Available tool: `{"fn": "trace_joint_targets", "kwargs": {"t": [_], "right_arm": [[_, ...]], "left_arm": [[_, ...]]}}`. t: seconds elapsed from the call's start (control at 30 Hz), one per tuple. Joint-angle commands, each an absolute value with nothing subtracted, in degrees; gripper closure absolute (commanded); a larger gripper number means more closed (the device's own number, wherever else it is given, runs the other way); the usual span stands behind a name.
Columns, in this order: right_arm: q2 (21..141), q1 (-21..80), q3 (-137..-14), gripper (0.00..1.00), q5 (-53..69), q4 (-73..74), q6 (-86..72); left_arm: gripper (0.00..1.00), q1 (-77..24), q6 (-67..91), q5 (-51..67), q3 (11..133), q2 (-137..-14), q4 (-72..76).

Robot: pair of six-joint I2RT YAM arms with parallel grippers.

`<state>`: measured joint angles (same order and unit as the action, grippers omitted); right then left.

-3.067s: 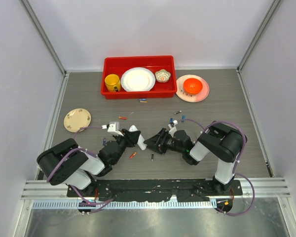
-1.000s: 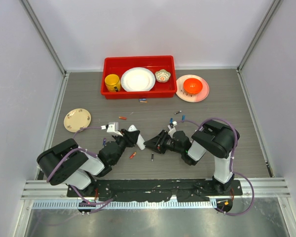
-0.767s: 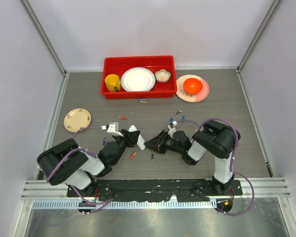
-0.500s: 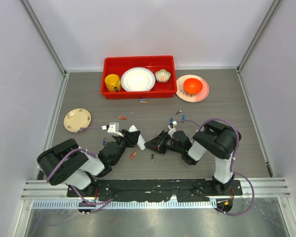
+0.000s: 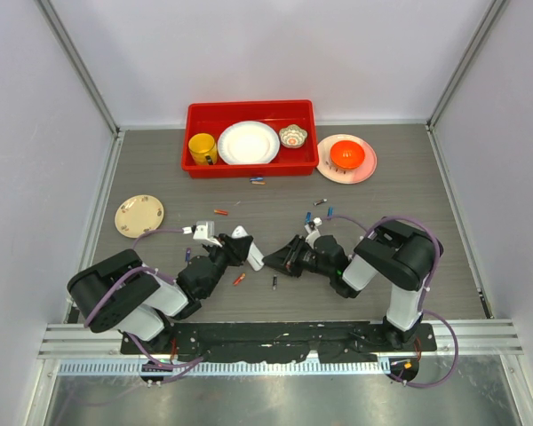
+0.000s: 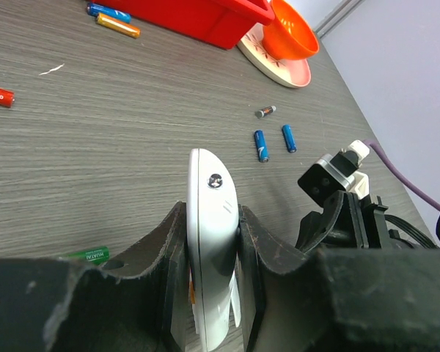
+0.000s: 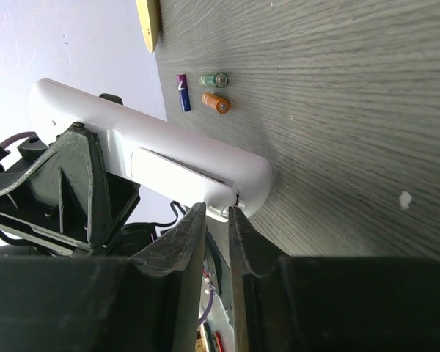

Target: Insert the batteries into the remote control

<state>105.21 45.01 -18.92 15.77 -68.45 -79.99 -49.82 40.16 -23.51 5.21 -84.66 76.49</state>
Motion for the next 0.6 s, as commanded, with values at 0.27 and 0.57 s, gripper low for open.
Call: {"fn": "trace_joint_targets", "kwargs": {"t": [0.27,0.57], "right_arm": [[100.64,44.03,-18.46,0.76,14.59,-72.16,-78.40],[99.76,43.42,-18.02,0.76,14.33,-69.61,-76.91]], "left_arm": [[1.00,-50.71,39.20,-23.38,4.31,-84.99,88.59],[1.00,-50.71,39.73,-24.08,4.13,-84.46,88.51]]}}
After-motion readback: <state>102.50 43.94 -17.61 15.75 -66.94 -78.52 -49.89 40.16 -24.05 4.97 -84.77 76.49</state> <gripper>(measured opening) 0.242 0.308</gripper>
